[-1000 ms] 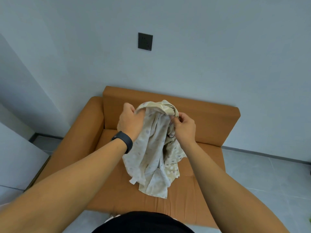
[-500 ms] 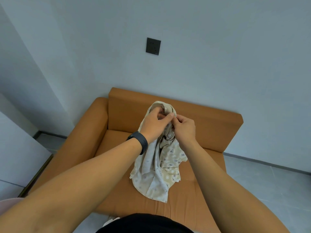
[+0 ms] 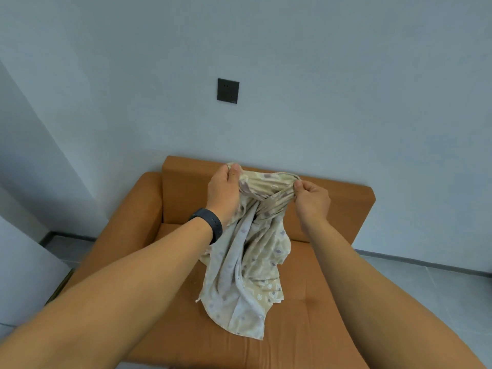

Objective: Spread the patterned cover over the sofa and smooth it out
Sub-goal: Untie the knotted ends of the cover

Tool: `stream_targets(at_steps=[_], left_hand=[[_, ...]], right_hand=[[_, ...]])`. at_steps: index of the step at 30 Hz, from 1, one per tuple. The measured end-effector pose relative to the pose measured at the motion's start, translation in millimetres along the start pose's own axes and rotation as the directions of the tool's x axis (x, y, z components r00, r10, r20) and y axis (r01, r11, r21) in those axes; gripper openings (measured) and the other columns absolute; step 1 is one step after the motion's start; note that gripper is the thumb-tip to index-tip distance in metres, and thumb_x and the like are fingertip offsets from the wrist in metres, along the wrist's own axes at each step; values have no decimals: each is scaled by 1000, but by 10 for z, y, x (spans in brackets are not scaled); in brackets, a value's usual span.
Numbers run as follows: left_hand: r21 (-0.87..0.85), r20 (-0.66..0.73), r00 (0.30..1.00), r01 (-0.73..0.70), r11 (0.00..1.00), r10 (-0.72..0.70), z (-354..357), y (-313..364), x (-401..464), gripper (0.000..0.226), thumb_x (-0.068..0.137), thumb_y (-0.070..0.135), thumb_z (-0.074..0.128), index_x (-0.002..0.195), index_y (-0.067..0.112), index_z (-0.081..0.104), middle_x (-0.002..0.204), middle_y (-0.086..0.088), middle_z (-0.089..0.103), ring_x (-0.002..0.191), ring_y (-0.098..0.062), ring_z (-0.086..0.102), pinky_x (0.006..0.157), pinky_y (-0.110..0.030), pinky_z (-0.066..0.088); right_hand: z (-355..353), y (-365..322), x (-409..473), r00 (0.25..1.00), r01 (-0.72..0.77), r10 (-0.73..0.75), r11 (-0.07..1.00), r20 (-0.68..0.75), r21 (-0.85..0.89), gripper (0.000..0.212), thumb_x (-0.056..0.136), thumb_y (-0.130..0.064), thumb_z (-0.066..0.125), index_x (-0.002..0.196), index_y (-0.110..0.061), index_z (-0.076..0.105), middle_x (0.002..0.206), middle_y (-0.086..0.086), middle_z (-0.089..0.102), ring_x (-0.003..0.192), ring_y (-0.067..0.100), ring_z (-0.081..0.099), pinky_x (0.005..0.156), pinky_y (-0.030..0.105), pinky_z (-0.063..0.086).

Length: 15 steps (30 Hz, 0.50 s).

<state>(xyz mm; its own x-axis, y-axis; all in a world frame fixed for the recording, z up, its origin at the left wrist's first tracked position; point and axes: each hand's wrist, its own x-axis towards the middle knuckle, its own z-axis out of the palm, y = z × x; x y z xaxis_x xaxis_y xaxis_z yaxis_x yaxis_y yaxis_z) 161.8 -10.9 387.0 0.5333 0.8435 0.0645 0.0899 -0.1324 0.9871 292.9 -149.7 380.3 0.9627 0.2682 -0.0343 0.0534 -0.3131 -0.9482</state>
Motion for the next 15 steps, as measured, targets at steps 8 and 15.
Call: stream_targets(at_steps=[8, 15], left_hand=[[-287, 58, 995, -66, 956, 86, 107, 585, 206, 36, 110, 41, 39, 81, 20, 43, 62, 12, 37, 56, -7, 34, 59, -30, 34], [-41, 537, 839, -75, 996, 85, 108, 308, 157, 58, 87, 32, 82, 138, 28, 54, 128, 6, 71, 121, -12, 66, 106, -40, 53]], right_hand=[[82, -560, 156, 983, 181, -178, 981, -46, 66, 36, 100, -28, 58, 77, -1, 59, 65, 17, 56, 60, 20, 46, 61, 35, 40], [90, -930, 168, 954, 295, -298, 953, 42, 63, 33, 97, -22, 61, 77, 3, 61, 62, 19, 58, 57, 18, 48, 60, 31, 40]])
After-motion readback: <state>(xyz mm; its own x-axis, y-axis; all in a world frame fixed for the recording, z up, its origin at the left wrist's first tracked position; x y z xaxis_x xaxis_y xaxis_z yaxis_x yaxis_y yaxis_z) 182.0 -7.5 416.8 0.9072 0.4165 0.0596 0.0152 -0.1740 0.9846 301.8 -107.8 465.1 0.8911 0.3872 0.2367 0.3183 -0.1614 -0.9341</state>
